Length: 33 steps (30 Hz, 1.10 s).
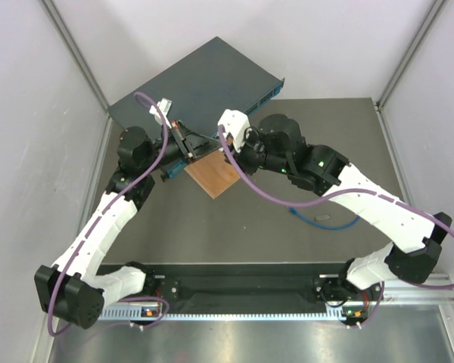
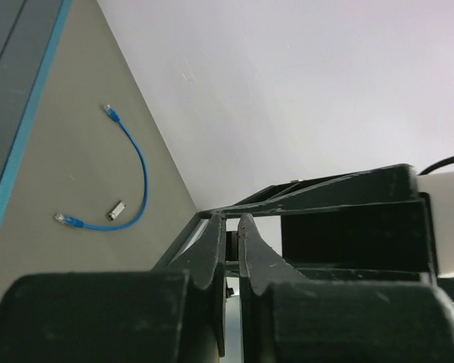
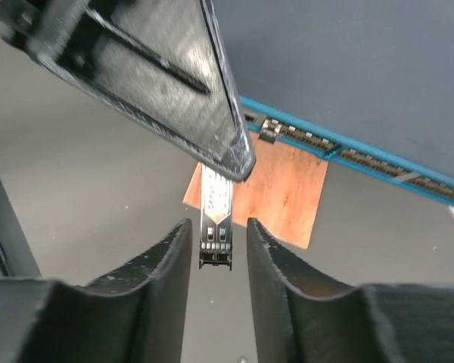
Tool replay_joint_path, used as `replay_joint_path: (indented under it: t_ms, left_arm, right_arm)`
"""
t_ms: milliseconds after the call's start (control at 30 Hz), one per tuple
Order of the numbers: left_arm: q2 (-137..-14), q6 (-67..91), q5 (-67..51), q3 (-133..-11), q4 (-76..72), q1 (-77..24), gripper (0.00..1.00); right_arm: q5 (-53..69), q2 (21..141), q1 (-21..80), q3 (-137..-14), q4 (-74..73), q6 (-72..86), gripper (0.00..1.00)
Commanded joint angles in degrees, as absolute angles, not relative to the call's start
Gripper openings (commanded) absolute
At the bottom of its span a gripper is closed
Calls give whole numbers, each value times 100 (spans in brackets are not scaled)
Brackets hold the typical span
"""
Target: Insert the plug into the switch port
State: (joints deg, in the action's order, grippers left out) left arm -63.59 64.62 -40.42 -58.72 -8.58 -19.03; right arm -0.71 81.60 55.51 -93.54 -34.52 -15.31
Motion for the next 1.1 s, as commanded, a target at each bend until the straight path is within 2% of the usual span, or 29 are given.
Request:
replay_joint_path:
  t_ms: [0, 433, 667, 900, 1067]
  left_arm:
    - [-6275, 6451, -3911, -5827, -1002, -1907, 0]
    - [-6337, 6565, -3929, -5801, -1037, -1907, 0]
    - [-6328, 6618, -4017, -5792, -1063, -1907, 0]
    - [-6311, 6636, -4025, -5783, -1081, -1907, 0]
    - [-6311, 6671, -4052, -5783, -1125, -1907, 0]
  right_arm:
    - [-79, 7911, 5660, -9335, -2893, -1687, 35]
    - [158, 7638, 5660, -8947, -2575, -2056, 31]
    - [132, 7717, 5669, -8947, -2584, -2109, 36]
    - [35, 7805, 5660, -8921, -2601, -2180, 30]
    - [62, 7840, 5660, -8956, -2610, -2171, 34]
